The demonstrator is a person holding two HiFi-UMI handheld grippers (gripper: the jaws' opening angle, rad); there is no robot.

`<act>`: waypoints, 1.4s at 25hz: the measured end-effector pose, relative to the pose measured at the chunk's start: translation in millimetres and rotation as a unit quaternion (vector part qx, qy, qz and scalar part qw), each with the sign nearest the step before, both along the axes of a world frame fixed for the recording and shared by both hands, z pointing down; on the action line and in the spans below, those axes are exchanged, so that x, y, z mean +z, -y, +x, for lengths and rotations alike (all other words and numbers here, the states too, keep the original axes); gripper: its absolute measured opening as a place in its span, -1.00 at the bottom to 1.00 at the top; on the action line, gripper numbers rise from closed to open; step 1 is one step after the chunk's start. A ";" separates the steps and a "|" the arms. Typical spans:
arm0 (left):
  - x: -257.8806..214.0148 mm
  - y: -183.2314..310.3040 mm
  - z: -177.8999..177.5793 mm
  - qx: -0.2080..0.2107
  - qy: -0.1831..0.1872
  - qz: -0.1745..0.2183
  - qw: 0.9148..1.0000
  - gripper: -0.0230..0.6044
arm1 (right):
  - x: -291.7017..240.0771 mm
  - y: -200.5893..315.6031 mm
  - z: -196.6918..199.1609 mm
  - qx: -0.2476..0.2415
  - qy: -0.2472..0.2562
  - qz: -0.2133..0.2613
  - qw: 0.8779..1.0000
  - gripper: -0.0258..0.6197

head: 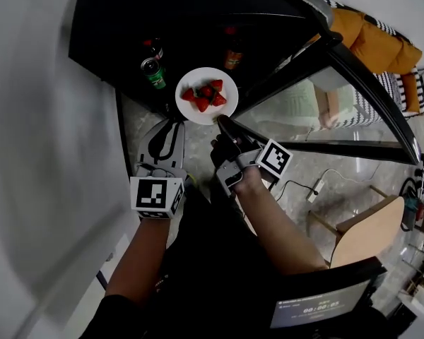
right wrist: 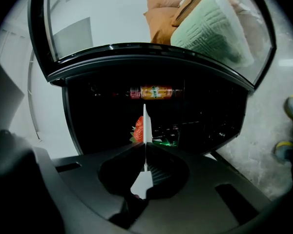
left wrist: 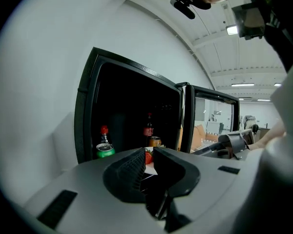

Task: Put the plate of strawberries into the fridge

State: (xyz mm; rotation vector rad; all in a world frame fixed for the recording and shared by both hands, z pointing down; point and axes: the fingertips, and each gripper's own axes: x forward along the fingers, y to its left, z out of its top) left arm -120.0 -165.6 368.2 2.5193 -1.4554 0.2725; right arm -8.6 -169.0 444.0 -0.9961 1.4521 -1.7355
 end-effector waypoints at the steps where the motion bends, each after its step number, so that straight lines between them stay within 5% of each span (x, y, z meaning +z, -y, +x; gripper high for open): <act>1: 3.2 4.2 1.2 -0.001 0.001 0.002 1.000 -0.76 | 4.1 4.1 0.6 0.000 0.002 0.000 1.000 -0.88; 19: 74.4 50.4 3.7 -0.006 0.003 -0.005 1.000 -0.76 | 87.8 61.0 -7.6 -0.007 -0.009 -0.011 1.000 -0.88; 35: 94.4 54.6 -5.2 -0.030 -0.002 -0.020 0.999 -0.76 | 110.1 77.0 -12.8 0.005 0.002 -0.022 1.000 -0.88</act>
